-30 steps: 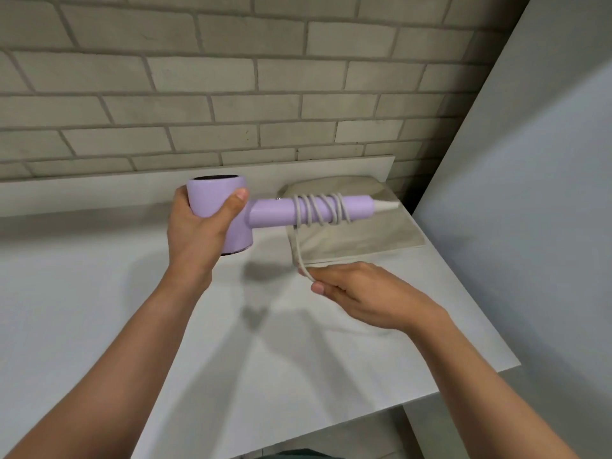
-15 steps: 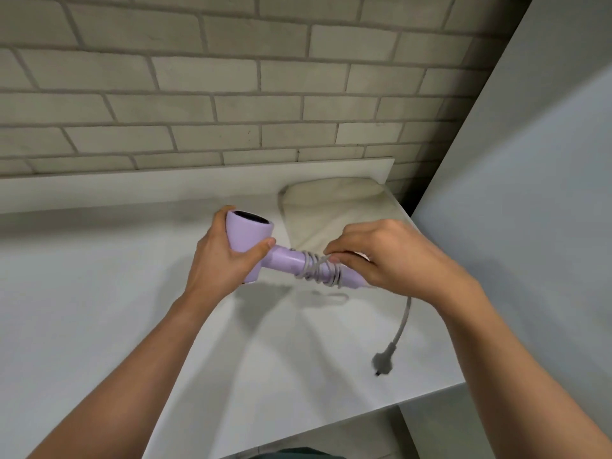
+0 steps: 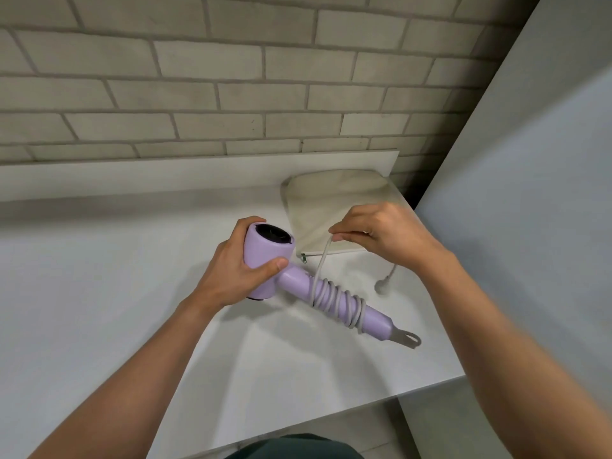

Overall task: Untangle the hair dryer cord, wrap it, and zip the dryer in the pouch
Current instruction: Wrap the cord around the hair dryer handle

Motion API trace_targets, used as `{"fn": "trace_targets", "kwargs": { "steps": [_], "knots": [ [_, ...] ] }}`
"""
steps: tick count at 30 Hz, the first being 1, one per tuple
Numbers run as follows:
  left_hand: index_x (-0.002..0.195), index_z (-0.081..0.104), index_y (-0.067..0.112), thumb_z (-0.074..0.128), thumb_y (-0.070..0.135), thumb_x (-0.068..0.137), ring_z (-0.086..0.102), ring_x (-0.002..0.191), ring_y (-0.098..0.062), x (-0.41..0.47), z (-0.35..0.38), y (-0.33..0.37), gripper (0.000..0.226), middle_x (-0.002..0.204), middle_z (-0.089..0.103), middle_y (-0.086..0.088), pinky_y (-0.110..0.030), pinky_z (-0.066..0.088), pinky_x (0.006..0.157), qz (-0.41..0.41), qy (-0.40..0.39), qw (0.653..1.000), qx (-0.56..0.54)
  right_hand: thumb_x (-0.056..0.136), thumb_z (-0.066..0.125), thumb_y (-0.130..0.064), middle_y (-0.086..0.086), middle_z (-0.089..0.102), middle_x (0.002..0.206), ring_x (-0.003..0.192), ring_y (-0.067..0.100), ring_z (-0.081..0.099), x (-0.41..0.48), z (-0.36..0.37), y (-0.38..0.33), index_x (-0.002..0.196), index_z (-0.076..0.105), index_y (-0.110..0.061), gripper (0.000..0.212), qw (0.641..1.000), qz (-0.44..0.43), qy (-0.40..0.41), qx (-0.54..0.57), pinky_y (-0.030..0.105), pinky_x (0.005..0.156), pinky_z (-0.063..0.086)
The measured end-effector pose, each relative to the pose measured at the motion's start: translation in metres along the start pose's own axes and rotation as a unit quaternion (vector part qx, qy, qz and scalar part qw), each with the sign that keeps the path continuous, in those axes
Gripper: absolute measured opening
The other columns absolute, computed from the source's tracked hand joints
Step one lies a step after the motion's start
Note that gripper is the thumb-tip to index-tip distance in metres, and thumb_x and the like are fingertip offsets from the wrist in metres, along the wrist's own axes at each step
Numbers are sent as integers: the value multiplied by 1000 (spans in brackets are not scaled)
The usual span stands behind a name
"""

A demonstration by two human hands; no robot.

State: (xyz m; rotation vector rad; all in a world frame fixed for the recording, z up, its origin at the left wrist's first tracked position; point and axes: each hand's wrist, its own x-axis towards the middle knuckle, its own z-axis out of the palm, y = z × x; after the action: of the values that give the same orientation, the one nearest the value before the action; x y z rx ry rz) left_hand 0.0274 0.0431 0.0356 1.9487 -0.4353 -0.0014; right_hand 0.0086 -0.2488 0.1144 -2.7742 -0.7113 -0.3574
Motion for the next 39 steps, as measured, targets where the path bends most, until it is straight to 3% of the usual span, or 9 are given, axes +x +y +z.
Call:
{"fn": "trace_targets", "kwargs": {
  "steps": [11,14,17,23,26,29,34,36,39],
  "knots": [
    [130,49,25,74,48,74,65,109,-11,4,1,19,65,119,64,21,-24,53,88,61,76,984,-146,97,69,-30,-11,73,88,83,6,69,-27,38,13,119,78,-20,26,968,103,69,218,18,77,48],
    [129,50,24,73,48,76,65,109,-10,9,6,32,63,122,63,15,-25,53,88,58,117,975,-179,97,70,-30,-18,73,83,104,7,71,-48,54,6,105,76,-30,10,933,210,8,291,13,80,49],
    [127,51,30,74,57,73,65,105,-3,15,12,43,65,119,64,18,-20,54,84,11,191,965,-182,106,54,-38,-19,71,88,108,8,65,-54,58,-19,117,72,-34,22,951,202,-51,227,15,93,46],
    [131,47,29,81,51,81,59,91,16,31,15,36,65,112,57,26,-7,46,67,-55,262,956,-117,110,40,-39,-13,70,92,80,2,60,-48,22,-65,145,47,-35,35,943,138,-199,230,27,80,53],
    [133,45,26,82,49,80,60,94,6,30,16,31,69,114,59,19,-7,46,69,-56,259,962,-66,111,39,-35,-12,66,87,77,1,58,-47,-1,-74,142,49,-31,33,934,124,-250,221,22,76,51],
    [134,43,31,85,51,76,61,105,-13,28,17,24,74,122,59,13,-30,55,83,-49,248,967,-19,112,39,-30,-16,62,84,80,-12,56,-46,-21,-77,142,49,-33,32,932,117,-288,186,9,69,41],
    [135,40,36,85,54,73,61,107,-18,23,17,13,79,124,59,12,-46,58,88,-41,193,980,37,108,43,-31,-24,62,84,79,5,60,-36,-46,-73,121,56,-34,18,966,104,-226,66,29,72,50],
    [135,40,36,86,53,73,61,106,-18,19,17,10,79,124,59,12,-44,57,88,-29,160,986,40,105,40,-37,-9,67,92,84,24,63,-30,-54,-65,110,54,-35,14,980,95,-177,5,44,75,54],
    [134,41,39,79,65,67,63,104,-11,15,13,11,81,118,61,17,-30,56,82,-19,104,994,35,108,37,-45,-13,68,112,98,21,64,-21,-63,-52,120,59,-36,27,988,83,-99,-84,38,75,51]
  ]
}}
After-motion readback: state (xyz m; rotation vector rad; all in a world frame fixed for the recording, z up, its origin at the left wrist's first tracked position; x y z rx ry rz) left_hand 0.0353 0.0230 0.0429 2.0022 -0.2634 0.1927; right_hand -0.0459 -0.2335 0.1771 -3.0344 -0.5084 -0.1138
